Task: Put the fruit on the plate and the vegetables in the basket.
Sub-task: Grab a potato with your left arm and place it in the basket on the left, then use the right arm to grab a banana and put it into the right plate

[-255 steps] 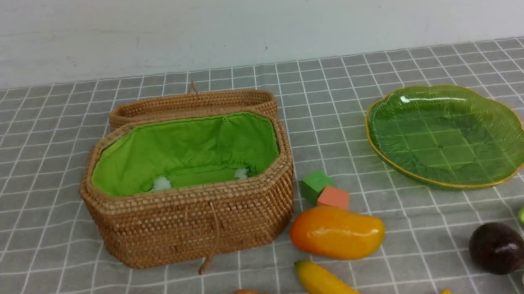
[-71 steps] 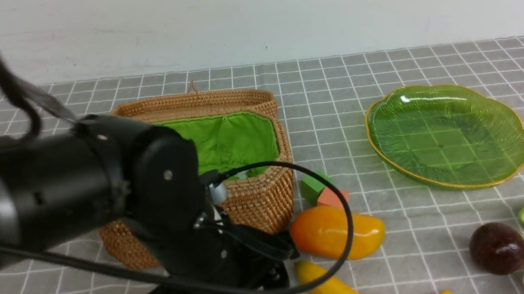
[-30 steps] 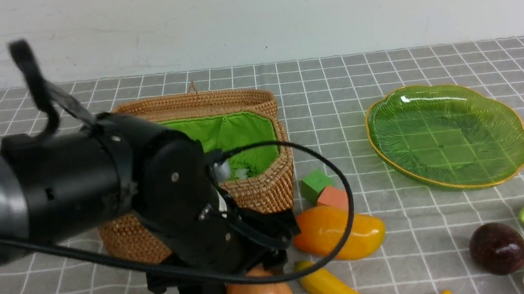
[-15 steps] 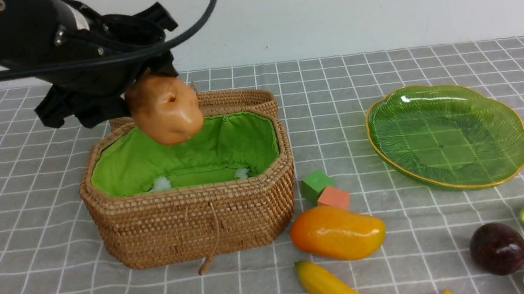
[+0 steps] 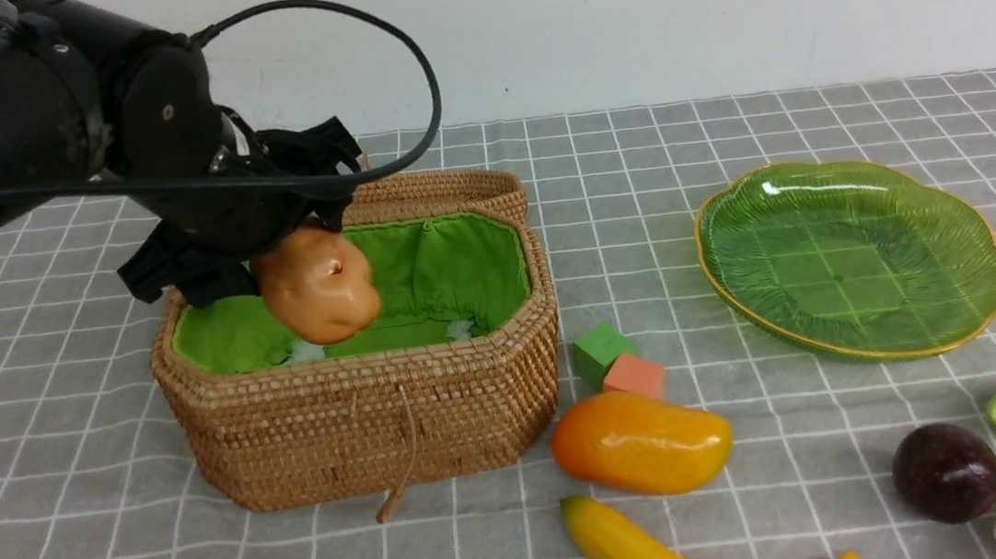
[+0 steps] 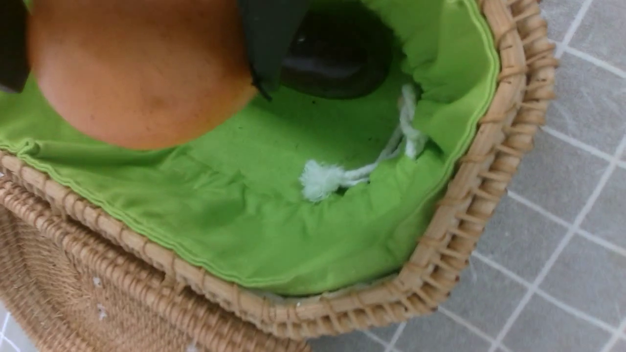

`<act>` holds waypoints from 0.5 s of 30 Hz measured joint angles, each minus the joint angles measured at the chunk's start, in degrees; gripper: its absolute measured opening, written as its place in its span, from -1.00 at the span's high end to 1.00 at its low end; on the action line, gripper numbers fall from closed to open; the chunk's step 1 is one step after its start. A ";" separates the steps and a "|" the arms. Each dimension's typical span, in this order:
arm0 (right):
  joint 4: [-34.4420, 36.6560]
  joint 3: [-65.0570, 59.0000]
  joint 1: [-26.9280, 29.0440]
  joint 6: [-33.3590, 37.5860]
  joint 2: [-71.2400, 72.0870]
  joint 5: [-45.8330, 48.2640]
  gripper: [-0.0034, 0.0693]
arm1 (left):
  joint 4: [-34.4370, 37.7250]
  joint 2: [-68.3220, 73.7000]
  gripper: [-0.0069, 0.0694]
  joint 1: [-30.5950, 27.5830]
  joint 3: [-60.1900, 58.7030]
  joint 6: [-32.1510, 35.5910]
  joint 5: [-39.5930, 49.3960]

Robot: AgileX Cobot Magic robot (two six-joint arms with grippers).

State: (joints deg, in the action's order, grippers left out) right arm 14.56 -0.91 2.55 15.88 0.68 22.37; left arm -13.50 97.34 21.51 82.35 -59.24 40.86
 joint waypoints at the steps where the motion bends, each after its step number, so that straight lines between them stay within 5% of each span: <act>1: 0.00 0.00 0.00 0.00 0.00 0.00 0.24 | 0.00 0.01 -0.72 0.00 0.06 0.45 0.18; 10: 0.00 0.00 0.00 -0.16 0.00 0.00 0.24 | 1.10 -0.73 -0.65 0.00 3.67 9.38 5.97; 15: 0.00 0.00 0.00 -0.16 0.00 0.00 0.24 | 7.71 -2.01 -0.50 0.00 11.37 21.45 19.64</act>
State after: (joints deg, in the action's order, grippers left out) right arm 14.56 -0.91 2.55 15.73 0.68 22.37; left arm -5.79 95.33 21.51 93.72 -37.79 60.50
